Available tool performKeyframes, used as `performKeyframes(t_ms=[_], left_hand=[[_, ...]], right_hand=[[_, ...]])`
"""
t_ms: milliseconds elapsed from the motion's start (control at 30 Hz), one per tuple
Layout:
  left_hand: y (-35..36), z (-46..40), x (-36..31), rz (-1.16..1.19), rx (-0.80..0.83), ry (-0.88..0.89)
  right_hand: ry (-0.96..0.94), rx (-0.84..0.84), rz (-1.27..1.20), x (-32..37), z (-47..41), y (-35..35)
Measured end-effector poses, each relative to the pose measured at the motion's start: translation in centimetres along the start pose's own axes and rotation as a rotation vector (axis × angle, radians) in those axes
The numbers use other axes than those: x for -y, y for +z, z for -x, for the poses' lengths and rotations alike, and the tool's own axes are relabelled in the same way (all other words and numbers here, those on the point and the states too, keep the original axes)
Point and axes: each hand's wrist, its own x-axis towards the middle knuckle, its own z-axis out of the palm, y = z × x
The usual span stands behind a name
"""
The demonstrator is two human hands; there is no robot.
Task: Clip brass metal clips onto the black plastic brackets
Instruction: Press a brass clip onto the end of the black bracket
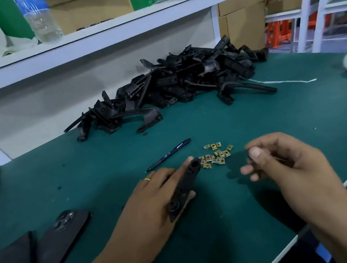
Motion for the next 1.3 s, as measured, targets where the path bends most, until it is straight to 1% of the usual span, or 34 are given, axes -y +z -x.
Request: performKeyframes(t_ms=[100, 167, 267, 367, 567, 700, 800, 1000, 1200, 1300], left_hand=[[0.2, 0.2, 0.1, -0.056, 0.0, 0.001], [0.1, 0.3, -0.1, -0.07, -0.007, -0.007], [-0.1, 0.2, -0.2, -0.087, -0.015, -0.031], [-0.2, 0.3, -0.1, -0.057, -0.01, -0.054], [-0.3, 0.4, -0.2, -0.052, 0.061, -0.059], [-0.1, 0.5, -0.3, -0.047, 0.059, -0.051], [-0.1, 0.6, -0.2, -0.038, 0.039, -0.045], [-0.1, 0.8, 0.2, -0.031, 0.018, -0.042], [-0.1, 0.9, 0.1, 0.018, -0.002, 0.011], [-0.1, 0.9, 0.0, 0.063, -0.025, 0.035]], right_hand=[[0.11, 0.083, -0.236, 0.2, 0.8, 1.8], [0.142, 0.145, -0.295, 0.2, 1.3, 3.1], [0.114, 0.222, -0.267, 0.1, 1.7, 4.3], [0.105, 0.256, -0.231, 0.0, 1.7, 4.6], [0.089, 0.225, -0.219, 0.1, 1.8, 4.9], [0.041, 0.21, -0.176, 0.2, 2.0, 5.0], [0.042, 0.209, -0.175, 0.1, 2.0, 5.0], [0.123, 0.267, -0.258, 0.6, 2.1, 4.7], [0.266, 0.312, -0.366, 1.3, 1.8, 4.2], [0.264, 0.327, -0.356, 1.3, 1.7, 4.0]])
